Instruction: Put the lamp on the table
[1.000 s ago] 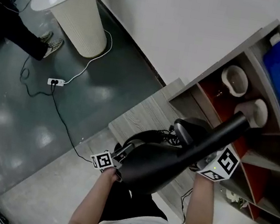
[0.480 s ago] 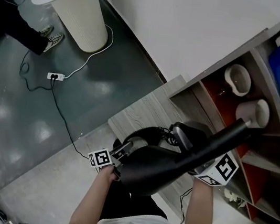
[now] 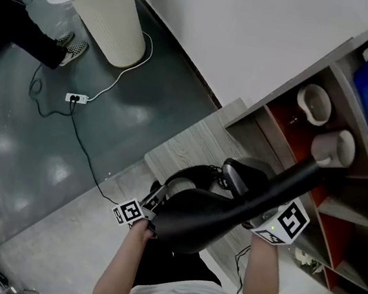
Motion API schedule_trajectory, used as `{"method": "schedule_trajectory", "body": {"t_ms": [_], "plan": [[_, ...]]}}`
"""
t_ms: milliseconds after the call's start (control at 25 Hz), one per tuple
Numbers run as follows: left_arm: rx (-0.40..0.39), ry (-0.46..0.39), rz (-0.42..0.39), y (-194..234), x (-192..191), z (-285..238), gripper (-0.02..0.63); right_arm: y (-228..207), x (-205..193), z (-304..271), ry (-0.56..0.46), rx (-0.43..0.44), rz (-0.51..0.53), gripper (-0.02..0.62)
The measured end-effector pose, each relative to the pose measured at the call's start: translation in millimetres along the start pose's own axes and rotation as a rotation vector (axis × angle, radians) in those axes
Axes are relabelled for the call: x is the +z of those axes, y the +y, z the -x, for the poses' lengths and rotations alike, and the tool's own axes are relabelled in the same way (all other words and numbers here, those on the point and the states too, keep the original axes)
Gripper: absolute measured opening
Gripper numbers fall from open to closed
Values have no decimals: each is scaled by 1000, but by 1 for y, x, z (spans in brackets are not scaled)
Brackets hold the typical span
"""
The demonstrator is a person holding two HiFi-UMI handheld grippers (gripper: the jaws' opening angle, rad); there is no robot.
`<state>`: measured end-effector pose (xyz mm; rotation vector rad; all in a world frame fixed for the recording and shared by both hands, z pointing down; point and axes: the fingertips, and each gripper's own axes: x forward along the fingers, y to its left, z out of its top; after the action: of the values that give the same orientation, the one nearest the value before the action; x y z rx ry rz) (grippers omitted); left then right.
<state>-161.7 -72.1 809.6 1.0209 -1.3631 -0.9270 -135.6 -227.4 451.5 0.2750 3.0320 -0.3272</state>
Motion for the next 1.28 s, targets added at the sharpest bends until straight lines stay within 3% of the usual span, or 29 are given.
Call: {"method": "schedule_trajectory", "body": {"t_ms": [200,520,840,1040,1280], "plan": [[8,-69,28,2,6,4,183,5,-4,0,25,-10,16,17],[47,-110,33,6,7,4,183,19,-7,-7,61,8,55,17],[17,-94,-20,-1,13,-19,202,4,-6,-6,72,-18,90,17],[-8,-121,45,-3,12,-21,202,-4,-3,0,68,-26,79,17],[-48,-132,69,-4,8,-18,202,3,-6,0,77,-1,81,18]]}}
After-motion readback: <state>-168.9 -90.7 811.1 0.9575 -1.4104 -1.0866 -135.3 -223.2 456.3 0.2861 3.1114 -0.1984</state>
